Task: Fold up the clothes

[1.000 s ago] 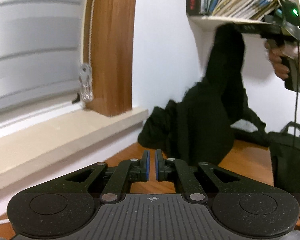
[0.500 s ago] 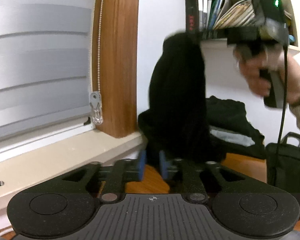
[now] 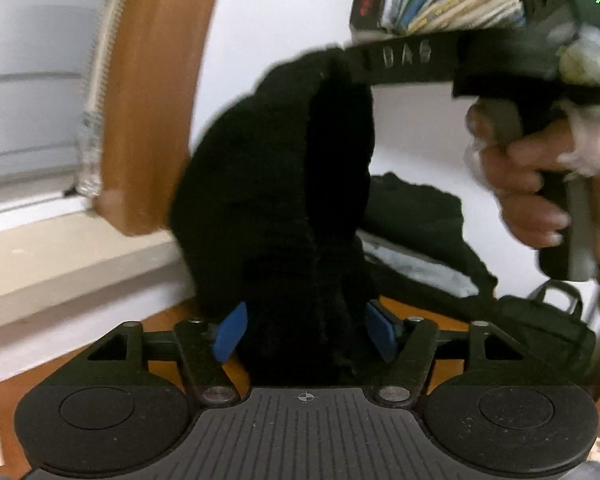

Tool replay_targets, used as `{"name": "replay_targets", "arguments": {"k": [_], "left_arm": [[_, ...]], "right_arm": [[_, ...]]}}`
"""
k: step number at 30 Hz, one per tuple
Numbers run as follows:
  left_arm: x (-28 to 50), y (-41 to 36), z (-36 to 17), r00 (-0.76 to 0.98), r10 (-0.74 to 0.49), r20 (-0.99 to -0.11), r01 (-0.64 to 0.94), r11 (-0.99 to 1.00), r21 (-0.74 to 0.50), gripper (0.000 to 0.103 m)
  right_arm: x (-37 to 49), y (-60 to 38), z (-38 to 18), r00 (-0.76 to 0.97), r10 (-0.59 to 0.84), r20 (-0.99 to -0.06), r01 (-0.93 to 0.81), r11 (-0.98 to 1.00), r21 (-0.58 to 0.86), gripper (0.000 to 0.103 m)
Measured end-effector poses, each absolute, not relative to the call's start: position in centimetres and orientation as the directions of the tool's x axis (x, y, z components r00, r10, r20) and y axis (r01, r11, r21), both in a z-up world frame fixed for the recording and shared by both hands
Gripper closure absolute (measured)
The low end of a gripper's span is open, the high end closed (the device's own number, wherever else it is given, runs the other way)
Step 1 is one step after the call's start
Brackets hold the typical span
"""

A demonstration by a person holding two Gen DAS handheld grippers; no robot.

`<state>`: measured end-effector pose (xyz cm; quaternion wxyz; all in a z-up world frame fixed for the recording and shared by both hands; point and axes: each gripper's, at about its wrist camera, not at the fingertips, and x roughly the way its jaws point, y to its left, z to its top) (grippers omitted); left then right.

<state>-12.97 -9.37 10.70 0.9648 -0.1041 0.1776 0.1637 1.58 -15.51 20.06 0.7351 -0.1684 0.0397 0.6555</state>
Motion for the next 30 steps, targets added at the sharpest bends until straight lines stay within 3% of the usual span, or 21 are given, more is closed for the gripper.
{"name": "replay_targets", "arguments": {"k": [2, 4, 5, 7, 12, 24, 28, 30], "left_arm": [[-11.6, -9.1, 10.1, 0.861, 0.317, -0.398, -0.393, 0.912, -0.122, 0.035], [-10.9, -8.6, 9.4, 0.840, 0.348, -0.415, -0.426, 0.898, -0.109, 0.070], [-10.6, -8.3, 9.1, 0.830, 0.363, -0.423, -0.443, 0.891, -0.103, 0.073], [-11.0, -8.0, 9.0, 0.833, 0.371, -0.410, -0.445, 0.890, -0.099, 0.088], [-14.4, -7.8, 11.6, 0.854, 0.393, -0.341, -0.450, 0.886, -0.108, 0.090], [-30.3, -12.5, 26.9, 0.828, 0.545, -0.131, -0.550, 0.835, -0.009, 0.092], [-37.0, -13.0, 30.5, 0.756, 0.649, -0.085, -0.650, 0.760, 0.010, 0.092], [-39.5, -12.2, 30.3, 0.715, 0.690, -0.112, -0.694, 0.720, 0.010, 0.092]], "right_arm": [[1.8, -15.6, 19.7, 0.138, 0.949, -0.284, -0.978, 0.085, -0.191, 0.095], [2.0, -15.6, 19.3, 0.137, 0.950, -0.281, -0.979, 0.086, -0.187, 0.095], [2.1, -15.6, 19.1, 0.137, 0.950, -0.280, -0.979, 0.086, -0.185, 0.095], [2.3, -15.7, 18.7, 0.136, 0.951, -0.278, -0.980, 0.087, -0.182, 0.095], [2.3, -15.8, 19.2, 0.124, 0.963, -0.237, -0.982, 0.086, -0.166, 0.095], [-7.4, -14.6, 26.7, -0.085, 0.996, -0.026, -0.985, -0.088, -0.149, 0.096], [-12.4, -13.1, 27.7, -0.184, 0.983, -0.026, -0.971, -0.186, -0.150, 0.093], [-14.8, -11.9, 26.9, -0.228, 0.971, -0.071, -0.959, -0.236, -0.157, 0.084]]}}
